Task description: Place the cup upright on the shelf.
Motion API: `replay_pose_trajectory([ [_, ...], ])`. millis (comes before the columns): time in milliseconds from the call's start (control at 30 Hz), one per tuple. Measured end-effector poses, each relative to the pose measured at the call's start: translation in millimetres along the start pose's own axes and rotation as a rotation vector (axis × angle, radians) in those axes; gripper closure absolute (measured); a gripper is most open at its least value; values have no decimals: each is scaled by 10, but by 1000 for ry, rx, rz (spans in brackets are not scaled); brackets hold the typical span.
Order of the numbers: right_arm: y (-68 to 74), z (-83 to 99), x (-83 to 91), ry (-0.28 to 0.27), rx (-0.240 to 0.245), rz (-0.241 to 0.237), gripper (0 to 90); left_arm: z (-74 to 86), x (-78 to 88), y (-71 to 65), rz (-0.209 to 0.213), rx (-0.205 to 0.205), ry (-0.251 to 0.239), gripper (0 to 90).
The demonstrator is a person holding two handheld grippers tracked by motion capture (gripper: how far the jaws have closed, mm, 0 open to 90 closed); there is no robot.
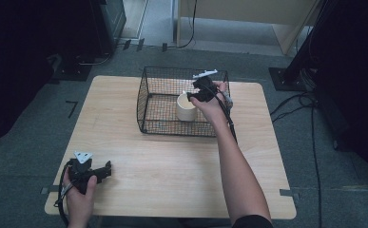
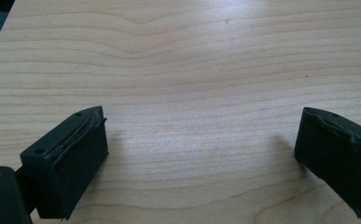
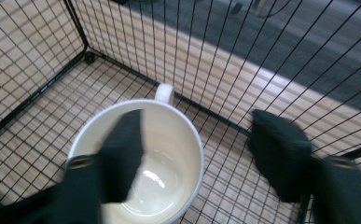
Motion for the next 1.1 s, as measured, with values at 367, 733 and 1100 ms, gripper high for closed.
replay_pose_trajectory([
  [367, 66, 35, 372, -123, -85, -21, 0, 0, 0, 0, 0, 0, 0, 26],
  [733, 115, 389, 707, -179, -58, -57, 0, 0, 0, 0, 0, 0, 0, 26],
  [1100, -6, 747, 982, -215, -77, -26, 4, 0, 0, 0, -1, 0, 0, 26],
])
Point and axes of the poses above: each handheld gripper's, and its own axes: x roughly backward along the jaws, z roughly out of its underside, y roughly to its left, the point moved 9 cm from there along -x, roughly forward along the jaws, and after that the axes turned 3 degrees about -y, right-handed, at the moved point
